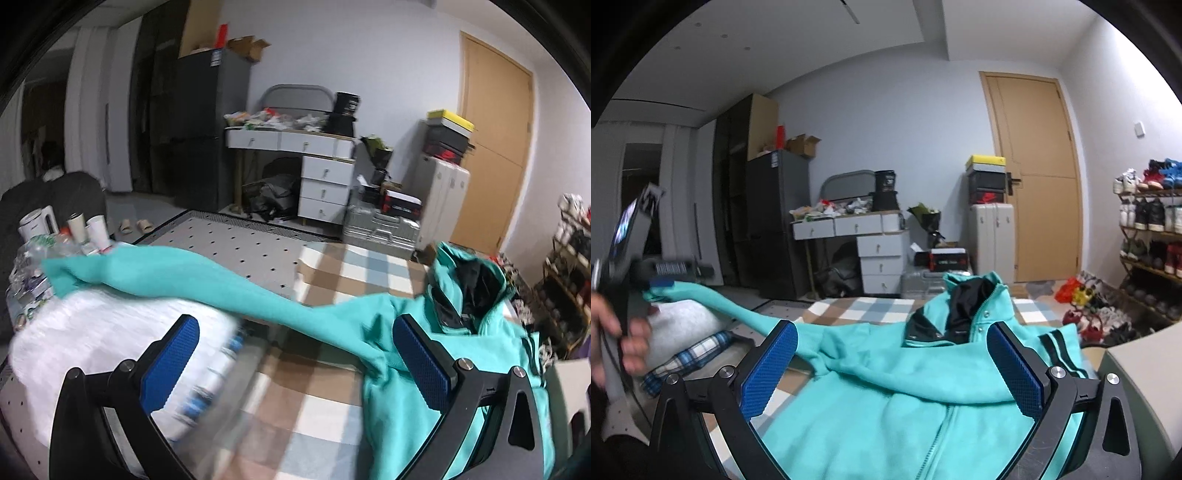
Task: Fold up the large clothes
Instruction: 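Grasp the other teal sleeve cuff with the left gripper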
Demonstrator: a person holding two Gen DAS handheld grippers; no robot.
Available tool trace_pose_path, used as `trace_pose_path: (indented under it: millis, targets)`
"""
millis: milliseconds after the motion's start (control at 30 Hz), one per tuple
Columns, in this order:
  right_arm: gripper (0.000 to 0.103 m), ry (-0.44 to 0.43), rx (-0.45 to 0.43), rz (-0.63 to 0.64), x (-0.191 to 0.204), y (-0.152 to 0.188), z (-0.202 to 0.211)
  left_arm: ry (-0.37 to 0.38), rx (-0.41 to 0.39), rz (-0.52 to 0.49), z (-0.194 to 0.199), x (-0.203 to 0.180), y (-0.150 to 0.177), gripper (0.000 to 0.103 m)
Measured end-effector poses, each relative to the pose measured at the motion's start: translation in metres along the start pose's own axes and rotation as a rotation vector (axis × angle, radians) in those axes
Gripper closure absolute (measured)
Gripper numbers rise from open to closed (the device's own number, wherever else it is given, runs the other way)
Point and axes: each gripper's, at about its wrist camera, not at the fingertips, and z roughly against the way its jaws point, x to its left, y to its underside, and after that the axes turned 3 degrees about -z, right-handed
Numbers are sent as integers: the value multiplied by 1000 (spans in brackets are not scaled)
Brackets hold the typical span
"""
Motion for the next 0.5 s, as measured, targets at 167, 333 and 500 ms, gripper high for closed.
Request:
trace_pose_path:
  millis: [167, 333, 500]
  targets:
    - [0, -51, 9, -13, 2, -2, 3, -137, 9, 103, 14, 87, -26, 1]
    - [0, -86, 11, 5, 7, -3, 6, -99, 156, 298, -4, 169, -24, 1]
    - [0, -108, 27, 20, 14, -1, 2, 19, 243, 492, -35, 203, -15, 1]
